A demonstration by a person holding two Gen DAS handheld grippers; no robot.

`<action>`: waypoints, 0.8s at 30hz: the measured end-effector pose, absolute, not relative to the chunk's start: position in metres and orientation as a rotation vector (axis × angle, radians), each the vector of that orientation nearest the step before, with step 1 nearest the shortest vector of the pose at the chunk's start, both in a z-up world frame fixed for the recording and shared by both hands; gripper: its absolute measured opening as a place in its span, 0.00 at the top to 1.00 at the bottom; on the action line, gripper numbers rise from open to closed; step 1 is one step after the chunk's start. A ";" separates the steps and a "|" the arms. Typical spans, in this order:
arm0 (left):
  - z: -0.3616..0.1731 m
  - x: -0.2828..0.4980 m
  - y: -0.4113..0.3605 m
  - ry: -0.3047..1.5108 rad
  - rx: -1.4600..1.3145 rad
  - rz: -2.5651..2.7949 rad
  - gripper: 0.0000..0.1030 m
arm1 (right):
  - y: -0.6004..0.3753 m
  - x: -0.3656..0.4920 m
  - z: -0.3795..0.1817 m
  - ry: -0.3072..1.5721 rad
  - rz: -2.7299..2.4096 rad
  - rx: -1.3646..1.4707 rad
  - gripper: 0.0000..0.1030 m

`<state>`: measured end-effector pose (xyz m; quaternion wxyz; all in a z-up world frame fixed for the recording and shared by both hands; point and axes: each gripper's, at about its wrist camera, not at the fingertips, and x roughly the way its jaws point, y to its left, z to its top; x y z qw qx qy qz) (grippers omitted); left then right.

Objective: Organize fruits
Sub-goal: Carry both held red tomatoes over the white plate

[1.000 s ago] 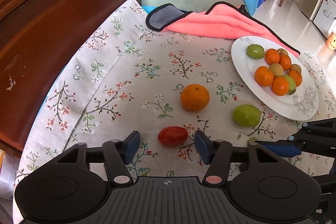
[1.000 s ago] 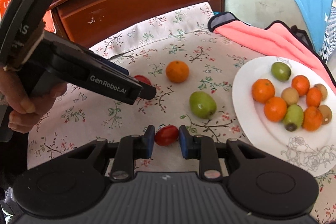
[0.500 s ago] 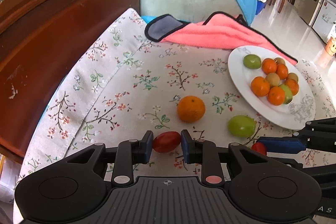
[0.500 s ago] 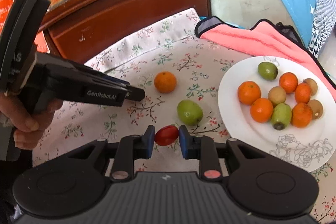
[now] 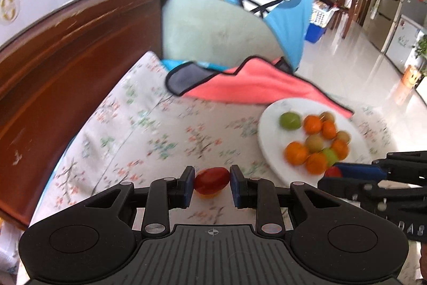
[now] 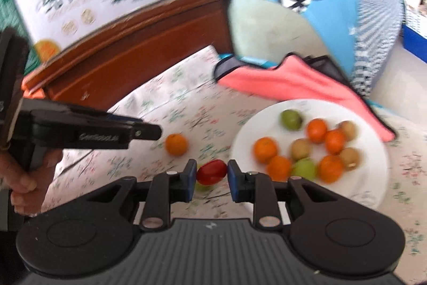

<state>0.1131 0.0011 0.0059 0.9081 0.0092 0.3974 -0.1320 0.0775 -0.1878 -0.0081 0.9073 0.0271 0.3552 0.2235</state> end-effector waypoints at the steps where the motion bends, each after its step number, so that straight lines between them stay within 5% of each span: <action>1: 0.008 0.114 -0.004 0.815 0.015 -0.283 0.75 | -0.194 0.078 -0.004 0.726 0.441 0.069 0.76; 24: -0.006 0.151 -0.085 0.804 -0.055 -0.383 0.75 | -0.291 0.109 -0.001 0.730 0.223 0.505 0.76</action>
